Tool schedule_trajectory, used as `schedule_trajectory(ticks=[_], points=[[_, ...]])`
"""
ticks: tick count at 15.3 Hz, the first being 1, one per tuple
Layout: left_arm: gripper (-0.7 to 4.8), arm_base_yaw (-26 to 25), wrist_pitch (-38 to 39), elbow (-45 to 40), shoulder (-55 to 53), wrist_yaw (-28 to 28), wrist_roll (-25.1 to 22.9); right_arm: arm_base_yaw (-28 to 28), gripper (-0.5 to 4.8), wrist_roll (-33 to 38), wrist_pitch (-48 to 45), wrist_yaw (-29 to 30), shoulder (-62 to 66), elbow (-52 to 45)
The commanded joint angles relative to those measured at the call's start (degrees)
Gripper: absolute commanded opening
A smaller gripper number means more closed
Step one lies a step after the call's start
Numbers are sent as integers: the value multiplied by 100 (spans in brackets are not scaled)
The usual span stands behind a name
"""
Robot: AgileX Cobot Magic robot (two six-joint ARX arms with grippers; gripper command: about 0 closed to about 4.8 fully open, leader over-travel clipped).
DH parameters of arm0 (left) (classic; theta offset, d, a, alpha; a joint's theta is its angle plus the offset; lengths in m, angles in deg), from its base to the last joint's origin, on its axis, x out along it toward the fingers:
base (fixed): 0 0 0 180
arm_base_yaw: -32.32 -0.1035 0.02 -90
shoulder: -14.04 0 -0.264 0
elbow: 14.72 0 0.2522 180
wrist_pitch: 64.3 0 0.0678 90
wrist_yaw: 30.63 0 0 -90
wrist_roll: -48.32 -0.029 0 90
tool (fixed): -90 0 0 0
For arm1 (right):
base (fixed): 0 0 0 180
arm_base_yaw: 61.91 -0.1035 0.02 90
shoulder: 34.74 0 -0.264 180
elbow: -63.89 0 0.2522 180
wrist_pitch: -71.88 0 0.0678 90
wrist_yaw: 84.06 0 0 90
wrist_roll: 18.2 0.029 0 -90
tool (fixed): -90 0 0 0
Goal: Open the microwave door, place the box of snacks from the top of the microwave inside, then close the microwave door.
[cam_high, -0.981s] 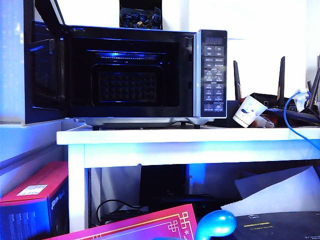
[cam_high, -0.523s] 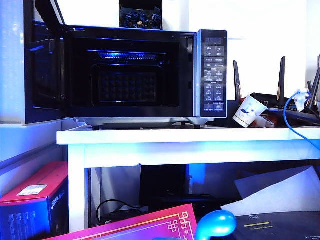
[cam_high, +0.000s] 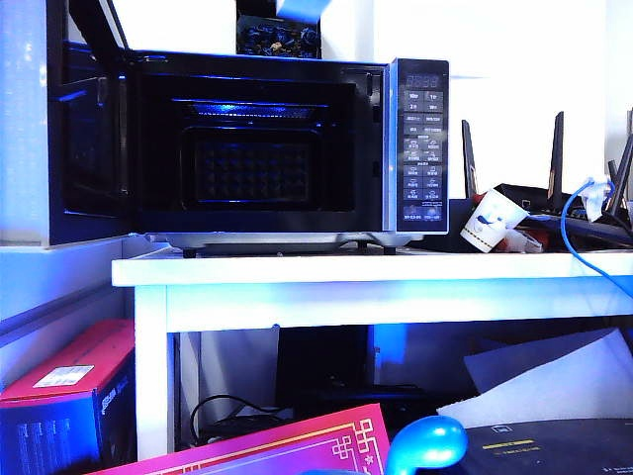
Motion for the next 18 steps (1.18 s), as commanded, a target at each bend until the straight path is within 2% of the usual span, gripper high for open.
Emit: schedule_trajectory(ticks=[1, 6, 10, 18], points=[[-6, 4, -39, 13, 28, -24, 7, -166, 305, -17, -422, 118, -111, -389], [-6, 4, -68, 13, 31, -24, 7, -337, 305, -11, -817, 164, -120, -1062], [-6, 4, -72, 13, 31, -24, 7, -317, 305, -15, -1696, 168, -50, -1812], [-6, 4, -7, 13, 31, -26, 7, -103, 305, -15, -2761, 422, 988, -1869]])
